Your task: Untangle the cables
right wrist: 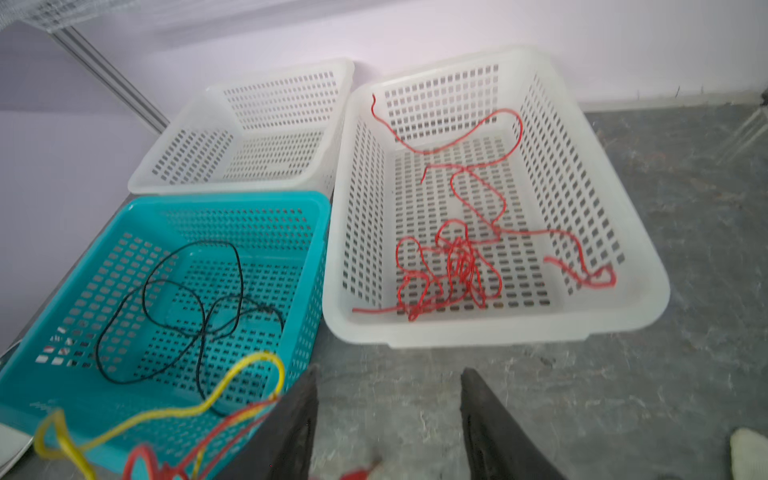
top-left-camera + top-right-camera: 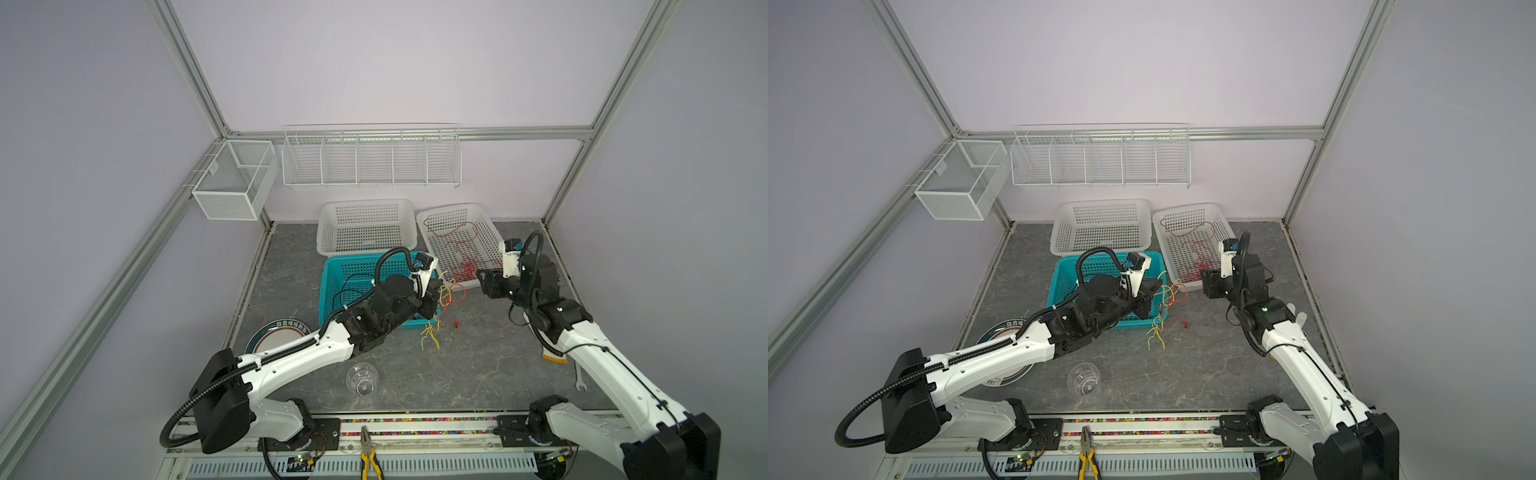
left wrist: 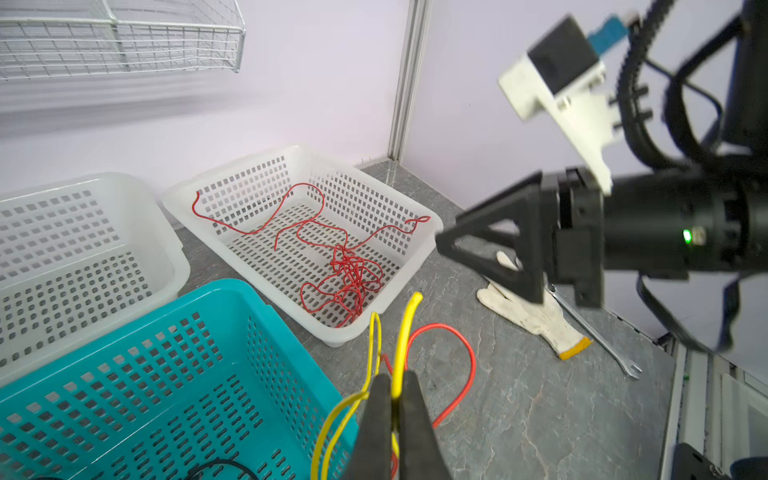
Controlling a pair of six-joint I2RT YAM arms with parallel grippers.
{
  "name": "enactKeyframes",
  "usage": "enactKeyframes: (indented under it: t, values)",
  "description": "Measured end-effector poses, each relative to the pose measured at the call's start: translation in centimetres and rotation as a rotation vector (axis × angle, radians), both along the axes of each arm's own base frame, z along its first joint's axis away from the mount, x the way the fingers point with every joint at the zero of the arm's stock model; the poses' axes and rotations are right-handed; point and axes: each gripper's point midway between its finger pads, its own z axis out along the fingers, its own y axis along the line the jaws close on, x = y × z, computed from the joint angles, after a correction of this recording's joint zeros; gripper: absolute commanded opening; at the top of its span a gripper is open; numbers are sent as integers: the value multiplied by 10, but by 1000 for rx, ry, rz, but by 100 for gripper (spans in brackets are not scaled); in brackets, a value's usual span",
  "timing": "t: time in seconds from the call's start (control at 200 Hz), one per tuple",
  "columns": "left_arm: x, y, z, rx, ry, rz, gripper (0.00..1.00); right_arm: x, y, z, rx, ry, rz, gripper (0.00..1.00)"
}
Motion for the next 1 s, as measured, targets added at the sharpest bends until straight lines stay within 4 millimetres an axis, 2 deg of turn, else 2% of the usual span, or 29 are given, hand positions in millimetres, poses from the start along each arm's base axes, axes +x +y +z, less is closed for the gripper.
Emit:
enactKeyframes:
  t: [0.125,0.29,0.43,0.595,0.745,1.0]
  values:
    - [8,-8,2,4,15,21,0,-29,7,-14,22,45,61,59]
    - [20,-17,5,4,44,69,0,-64,25,-11,109,22,173,64]
    - [24,-21,6,-7,66,94,0,-81,36,-13,160,16,228,64]
    - [19,-33,7,-17,79,82,0,-83,45,-10,192,5,246,59]
    - [12,-44,9,-20,81,60,0,-73,50,-5,215,-22,231,54]
    - [8,-47,11,-20,81,50,0,-57,55,-17,203,-3,202,43]
